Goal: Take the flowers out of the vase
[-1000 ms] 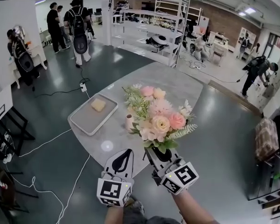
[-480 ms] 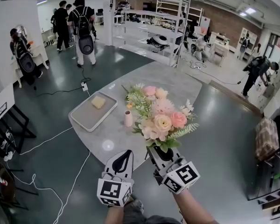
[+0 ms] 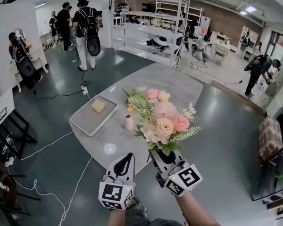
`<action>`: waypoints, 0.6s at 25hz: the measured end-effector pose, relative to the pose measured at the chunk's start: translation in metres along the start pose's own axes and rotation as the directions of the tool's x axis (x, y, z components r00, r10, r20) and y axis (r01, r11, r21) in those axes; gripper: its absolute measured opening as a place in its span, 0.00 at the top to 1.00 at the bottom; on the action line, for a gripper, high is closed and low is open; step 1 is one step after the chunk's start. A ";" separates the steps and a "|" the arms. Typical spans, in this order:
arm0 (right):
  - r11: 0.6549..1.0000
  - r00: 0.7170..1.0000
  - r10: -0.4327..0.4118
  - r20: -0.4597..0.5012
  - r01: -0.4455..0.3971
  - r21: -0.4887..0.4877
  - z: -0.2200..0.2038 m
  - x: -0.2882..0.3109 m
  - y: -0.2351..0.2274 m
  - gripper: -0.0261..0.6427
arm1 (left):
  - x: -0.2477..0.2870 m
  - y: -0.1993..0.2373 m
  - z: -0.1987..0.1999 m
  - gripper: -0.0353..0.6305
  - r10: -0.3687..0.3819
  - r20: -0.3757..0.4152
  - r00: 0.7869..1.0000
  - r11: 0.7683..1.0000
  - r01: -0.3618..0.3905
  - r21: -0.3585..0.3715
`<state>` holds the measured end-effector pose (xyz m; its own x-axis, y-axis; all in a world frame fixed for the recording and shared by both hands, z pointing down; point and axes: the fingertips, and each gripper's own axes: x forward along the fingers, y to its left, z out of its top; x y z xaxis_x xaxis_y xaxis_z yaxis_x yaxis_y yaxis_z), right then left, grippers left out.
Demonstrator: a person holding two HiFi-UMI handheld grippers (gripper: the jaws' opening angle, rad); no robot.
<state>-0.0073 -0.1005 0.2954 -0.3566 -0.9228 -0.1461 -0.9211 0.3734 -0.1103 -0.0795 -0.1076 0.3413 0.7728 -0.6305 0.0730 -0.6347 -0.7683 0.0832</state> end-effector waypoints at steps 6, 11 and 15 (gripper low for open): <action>1.000 1.000 -0.004 -0.003 0.004 0.000 -0.005 0.000 -0.002 0.87 | 0.001 0.004 -0.004 0.92 0.004 0.000 1.000 1.000 -0.004 -0.002; 1.000 1.000 -0.004 -0.002 0.004 -0.003 -0.005 0.001 -0.002 0.87 | 0.003 0.006 -0.004 0.92 0.002 0.004 1.000 1.000 -0.002 -0.003; 1.000 1.000 -0.004 -0.003 0.004 0.002 -0.007 0.008 -0.007 0.87 | 0.012 0.009 -0.003 0.92 -0.009 0.002 1.000 1.000 0.009 0.000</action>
<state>-0.0044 -0.1113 0.3014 -0.3532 -0.9246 -0.1429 -0.9223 0.3698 -0.1127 -0.0759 -0.1218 0.3464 0.7784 -0.6237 0.0707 -0.6277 -0.7739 0.0838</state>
